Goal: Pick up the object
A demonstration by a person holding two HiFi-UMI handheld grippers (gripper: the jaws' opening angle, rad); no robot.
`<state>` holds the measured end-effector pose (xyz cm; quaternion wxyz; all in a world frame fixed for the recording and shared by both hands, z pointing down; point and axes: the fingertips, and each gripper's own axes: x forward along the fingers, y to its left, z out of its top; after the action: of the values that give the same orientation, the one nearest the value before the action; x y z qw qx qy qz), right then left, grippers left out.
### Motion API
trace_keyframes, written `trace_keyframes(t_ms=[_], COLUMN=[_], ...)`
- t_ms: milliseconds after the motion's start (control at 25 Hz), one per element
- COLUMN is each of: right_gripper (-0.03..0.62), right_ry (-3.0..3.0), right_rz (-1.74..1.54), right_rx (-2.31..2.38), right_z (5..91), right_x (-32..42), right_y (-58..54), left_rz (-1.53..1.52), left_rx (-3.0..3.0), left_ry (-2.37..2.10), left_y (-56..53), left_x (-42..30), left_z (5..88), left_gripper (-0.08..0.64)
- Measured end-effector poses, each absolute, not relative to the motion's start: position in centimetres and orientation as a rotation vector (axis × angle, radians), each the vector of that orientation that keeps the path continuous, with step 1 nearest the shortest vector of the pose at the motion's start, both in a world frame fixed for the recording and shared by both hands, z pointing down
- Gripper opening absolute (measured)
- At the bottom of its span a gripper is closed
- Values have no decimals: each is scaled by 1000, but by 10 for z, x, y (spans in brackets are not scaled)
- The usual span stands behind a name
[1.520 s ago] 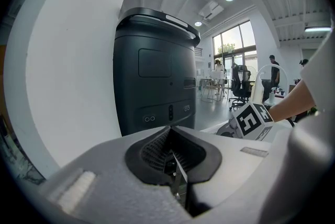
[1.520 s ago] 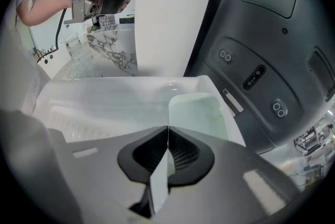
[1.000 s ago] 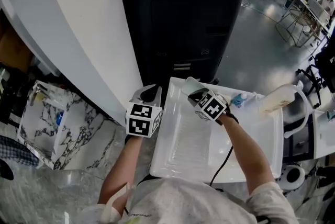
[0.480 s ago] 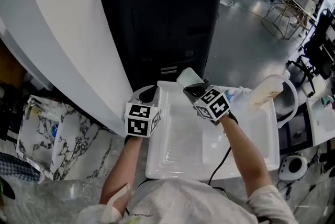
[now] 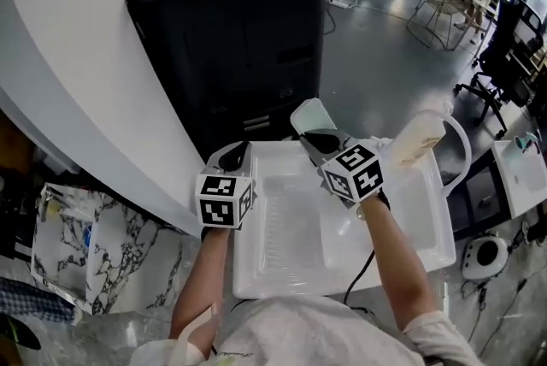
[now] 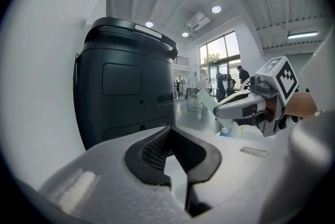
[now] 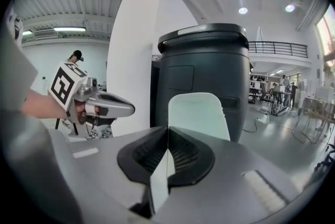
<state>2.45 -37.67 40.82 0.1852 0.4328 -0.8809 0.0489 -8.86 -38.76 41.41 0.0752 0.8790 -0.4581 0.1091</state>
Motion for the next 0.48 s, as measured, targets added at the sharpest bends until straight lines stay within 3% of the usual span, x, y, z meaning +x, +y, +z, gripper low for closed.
trace_keyframes(t_ms=[480], right_gripper=[9], right_ry=[-2551], right_rz=[93], right_rx=[1546], right_z=[350], right_x=[71], right_y=[-352], left_rz=[313], left_rx=[2666], left_ry=[-1409], left_y=[-388], left_x=[-73], left_z=[396], left_gripper=[5])
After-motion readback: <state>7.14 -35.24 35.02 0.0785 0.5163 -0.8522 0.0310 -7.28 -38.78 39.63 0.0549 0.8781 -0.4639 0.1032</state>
